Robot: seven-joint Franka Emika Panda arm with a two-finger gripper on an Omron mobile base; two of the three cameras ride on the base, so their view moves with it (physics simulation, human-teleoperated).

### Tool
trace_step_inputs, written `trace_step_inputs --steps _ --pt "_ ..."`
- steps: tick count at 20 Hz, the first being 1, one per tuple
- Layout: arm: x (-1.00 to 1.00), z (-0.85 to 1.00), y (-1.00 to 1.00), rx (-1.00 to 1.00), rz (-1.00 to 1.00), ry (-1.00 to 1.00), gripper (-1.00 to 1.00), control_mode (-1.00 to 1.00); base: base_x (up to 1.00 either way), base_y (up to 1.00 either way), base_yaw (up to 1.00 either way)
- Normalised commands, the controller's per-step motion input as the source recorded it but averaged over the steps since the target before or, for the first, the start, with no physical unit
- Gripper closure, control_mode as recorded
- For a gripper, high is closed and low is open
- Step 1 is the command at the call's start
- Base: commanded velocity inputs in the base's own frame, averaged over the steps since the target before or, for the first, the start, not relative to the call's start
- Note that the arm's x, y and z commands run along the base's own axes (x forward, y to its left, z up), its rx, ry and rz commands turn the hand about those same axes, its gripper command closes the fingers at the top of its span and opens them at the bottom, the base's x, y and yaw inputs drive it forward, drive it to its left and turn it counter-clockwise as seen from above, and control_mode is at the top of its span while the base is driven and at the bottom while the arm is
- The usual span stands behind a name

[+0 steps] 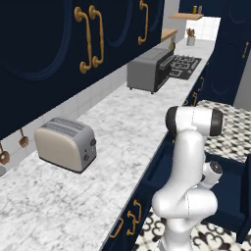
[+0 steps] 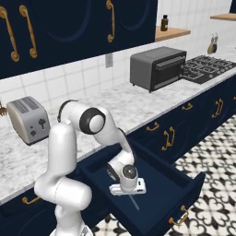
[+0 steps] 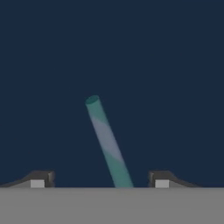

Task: Take a straw from the drawer in front and place it inside the glass cup on the dining counter.

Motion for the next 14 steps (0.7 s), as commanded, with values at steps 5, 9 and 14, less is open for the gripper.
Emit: trace_step_inputs --steps 5,9,14 --pt "0.24 -0.21 0.0 0.0 0.02 0.01 1.0 -1.0 0.0 0.0 0.0" --pt "0.19 -0.12 -0.13 0.0 0.04 0.0 1.0 -1.0 0.0 0.0 0.0" --pt "0.13 -0.25 -0.16 0.0 0.05 0.0 1.0 -1.0 0.0 0.0 0.0"
